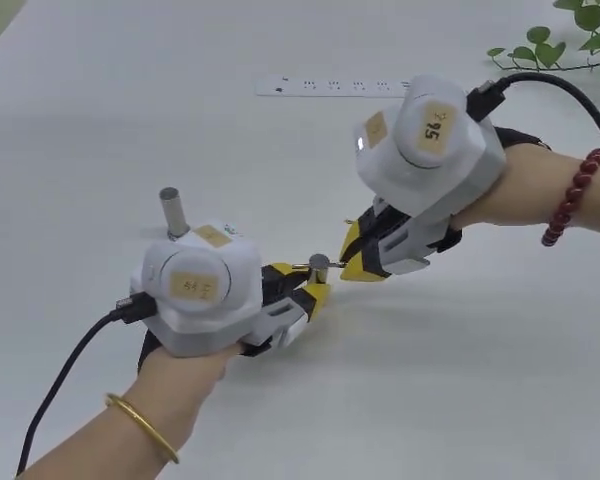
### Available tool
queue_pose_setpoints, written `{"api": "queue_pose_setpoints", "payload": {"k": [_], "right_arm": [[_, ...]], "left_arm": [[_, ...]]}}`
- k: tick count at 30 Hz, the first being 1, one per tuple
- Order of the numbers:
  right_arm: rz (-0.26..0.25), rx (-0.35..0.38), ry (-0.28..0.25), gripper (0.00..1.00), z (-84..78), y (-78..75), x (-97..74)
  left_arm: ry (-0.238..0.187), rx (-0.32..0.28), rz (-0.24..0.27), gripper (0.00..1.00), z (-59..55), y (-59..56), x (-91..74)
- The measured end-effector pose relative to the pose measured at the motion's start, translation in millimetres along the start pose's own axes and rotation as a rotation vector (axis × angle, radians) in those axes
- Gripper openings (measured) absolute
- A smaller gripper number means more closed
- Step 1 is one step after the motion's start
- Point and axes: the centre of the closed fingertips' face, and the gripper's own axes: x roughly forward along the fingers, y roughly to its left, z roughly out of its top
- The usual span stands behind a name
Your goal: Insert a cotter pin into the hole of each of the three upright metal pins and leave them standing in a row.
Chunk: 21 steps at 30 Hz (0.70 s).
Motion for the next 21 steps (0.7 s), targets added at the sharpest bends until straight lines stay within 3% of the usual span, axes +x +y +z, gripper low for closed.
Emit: {"api": "queue_pose_setpoints", "payload": {"k": [6, 21], "right_arm": [[-0.002, -0.039, -0.001, 0.03, -1.2, -0.3, 2.7], [0.003, -0.060, 0.004, 0.03, 3.2, 3.3, 7.0]], "left_arm": [[-0.002, -0.010, -0.001, 0.12, -0.3, 0.2, -0.1], [-0.001, -0.015, -0.004, 0.12, -0.4, 0.7, 0.9]]}}
